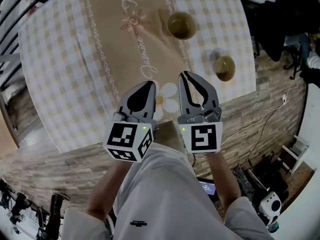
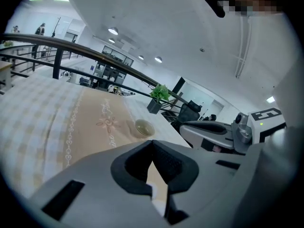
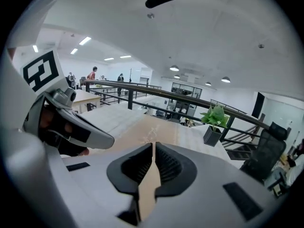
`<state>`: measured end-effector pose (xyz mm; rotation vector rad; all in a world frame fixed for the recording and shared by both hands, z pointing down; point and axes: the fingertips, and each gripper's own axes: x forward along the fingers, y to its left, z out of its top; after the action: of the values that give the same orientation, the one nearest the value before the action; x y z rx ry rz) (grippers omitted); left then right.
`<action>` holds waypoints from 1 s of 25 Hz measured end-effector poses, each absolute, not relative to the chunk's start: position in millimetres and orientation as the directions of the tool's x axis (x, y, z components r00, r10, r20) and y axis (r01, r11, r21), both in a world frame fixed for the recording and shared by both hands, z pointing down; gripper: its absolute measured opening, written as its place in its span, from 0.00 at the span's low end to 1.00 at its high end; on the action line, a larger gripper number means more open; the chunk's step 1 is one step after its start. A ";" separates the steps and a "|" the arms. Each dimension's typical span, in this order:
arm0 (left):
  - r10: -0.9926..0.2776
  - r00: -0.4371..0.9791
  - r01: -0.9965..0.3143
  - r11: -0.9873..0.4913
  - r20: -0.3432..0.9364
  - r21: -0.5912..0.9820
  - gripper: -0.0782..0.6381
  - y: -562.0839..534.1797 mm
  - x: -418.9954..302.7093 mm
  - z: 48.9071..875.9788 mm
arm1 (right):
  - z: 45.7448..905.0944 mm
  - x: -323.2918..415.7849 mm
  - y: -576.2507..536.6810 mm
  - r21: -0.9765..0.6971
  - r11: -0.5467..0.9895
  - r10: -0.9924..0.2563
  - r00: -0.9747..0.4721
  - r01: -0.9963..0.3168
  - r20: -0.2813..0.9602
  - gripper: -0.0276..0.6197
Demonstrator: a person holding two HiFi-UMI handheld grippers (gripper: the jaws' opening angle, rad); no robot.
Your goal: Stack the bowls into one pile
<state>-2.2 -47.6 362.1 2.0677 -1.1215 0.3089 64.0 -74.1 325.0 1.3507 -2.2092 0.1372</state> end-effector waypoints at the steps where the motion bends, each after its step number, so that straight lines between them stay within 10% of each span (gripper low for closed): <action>1: -0.615 0.592 -0.793 -0.331 0.521 0.510 0.14 -44.7 -4.9 359.6 | 319.0 63.8 -72.6 0.170 0.476 -0.799 -0.344 -0.863 0.493 0.10; 15: -0.694 0.525 -0.807 -0.224 0.492 0.546 0.14 -28.3 7.7 349.0 | 308.2 86.1 -53.3 0.121 0.559 -0.728 -0.416 -0.820 0.545 0.10; 25: -0.745 0.348 -0.878 -0.045 0.570 0.477 0.14 -21.4 156.0 353.9 | 300.6 235.5 -68.4 0.081 0.707 -0.651 -0.601 -0.703 0.464 0.10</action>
<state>156.0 -21.4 353.9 1.8177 -1.4303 0.2115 235.5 -68.4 300.6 1.0392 -2.4483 0.1511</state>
